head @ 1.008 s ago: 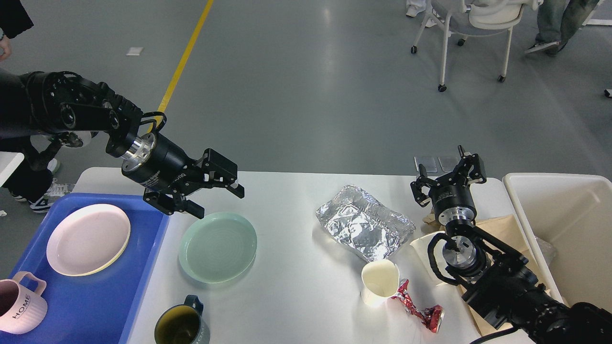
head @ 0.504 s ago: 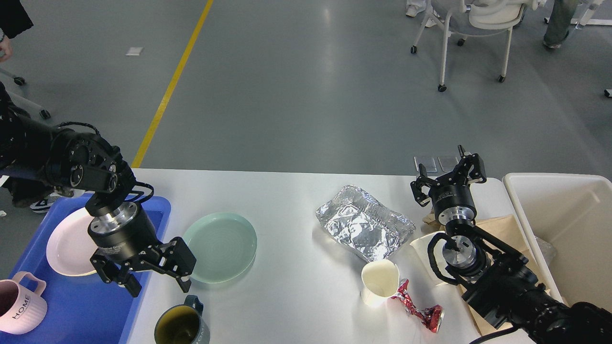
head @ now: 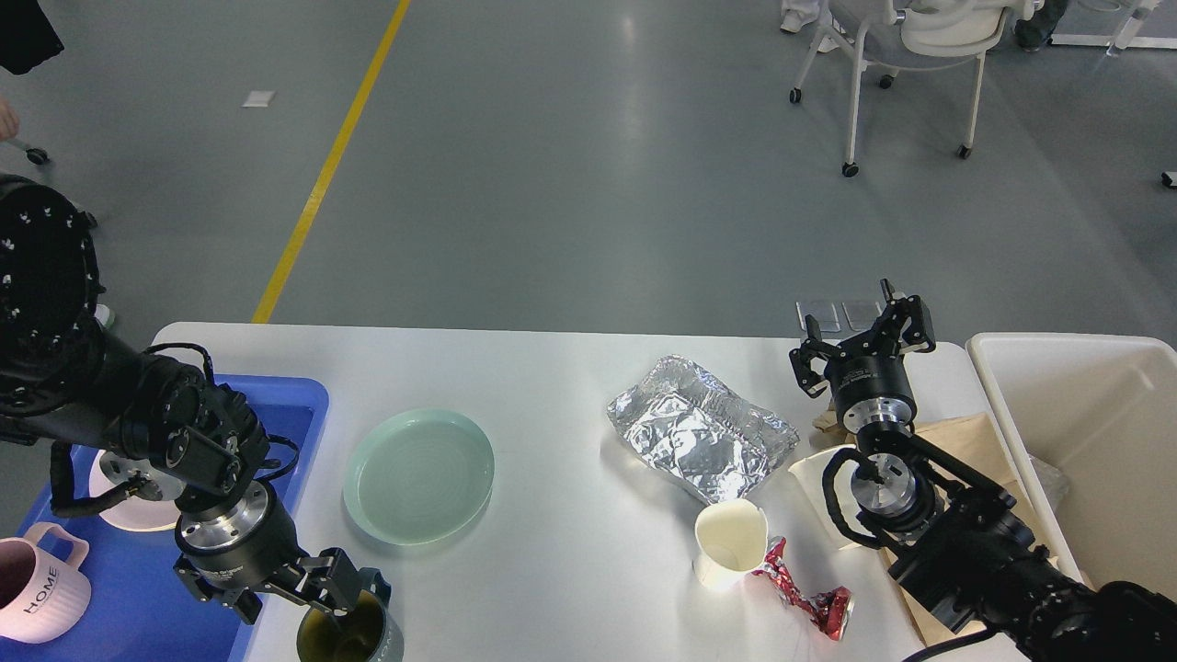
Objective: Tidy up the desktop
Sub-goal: 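Lower the left gripper onto the dark green HOME mug and grasp it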
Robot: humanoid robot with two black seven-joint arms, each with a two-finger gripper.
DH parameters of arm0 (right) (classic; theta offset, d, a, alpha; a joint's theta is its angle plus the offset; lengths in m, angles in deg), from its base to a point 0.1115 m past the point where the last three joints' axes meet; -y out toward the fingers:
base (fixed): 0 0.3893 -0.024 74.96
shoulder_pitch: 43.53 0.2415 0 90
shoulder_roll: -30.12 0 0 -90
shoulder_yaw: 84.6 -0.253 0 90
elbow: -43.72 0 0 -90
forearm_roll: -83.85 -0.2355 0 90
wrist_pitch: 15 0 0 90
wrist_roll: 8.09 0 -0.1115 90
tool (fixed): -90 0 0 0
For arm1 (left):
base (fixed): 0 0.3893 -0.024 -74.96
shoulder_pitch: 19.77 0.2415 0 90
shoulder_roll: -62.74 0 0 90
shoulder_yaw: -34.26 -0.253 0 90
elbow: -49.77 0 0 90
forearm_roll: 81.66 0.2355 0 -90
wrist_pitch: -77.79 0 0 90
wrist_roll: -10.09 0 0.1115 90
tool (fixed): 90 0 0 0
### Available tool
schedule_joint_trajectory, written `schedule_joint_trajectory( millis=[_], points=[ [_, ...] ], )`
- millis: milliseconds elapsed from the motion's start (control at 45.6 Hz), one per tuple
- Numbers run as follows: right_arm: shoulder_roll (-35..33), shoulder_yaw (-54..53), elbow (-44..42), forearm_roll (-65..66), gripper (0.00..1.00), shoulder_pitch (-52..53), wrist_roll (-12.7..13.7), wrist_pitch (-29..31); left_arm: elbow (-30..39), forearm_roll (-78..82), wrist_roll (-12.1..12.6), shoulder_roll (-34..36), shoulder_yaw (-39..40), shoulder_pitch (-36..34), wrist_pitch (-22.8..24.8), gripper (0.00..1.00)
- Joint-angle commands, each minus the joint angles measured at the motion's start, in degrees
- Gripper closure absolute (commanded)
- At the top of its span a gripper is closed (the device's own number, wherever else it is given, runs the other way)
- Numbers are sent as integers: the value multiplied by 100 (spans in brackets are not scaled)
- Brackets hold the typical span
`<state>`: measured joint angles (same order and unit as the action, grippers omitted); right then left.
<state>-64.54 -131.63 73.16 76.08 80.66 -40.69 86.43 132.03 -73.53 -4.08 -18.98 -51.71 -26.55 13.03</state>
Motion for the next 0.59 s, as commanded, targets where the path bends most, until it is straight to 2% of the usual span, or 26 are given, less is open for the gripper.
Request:
schedule_joint_trajectory(
  millis=[0, 153, 329, 570],
  points=[
    [0, 1, 0, -5, 0, 0, 0, 0, 0, -144, 10, -36, 11, 211, -283, 8],
    [0, 1, 0, -5, 0, 0, 0, 0, 0, -276, 98, -115, 81, 484, -731, 12],
    [0, 1, 0, -5, 0, 0, 0, 0, 0, -312, 98, -141, 151, 703, -775, 16],
    [0, -8, 0, 3, 0, 0, 0, 0, 0, -312, 107, -238, 151, 950, -1004, 37]
  ],
)
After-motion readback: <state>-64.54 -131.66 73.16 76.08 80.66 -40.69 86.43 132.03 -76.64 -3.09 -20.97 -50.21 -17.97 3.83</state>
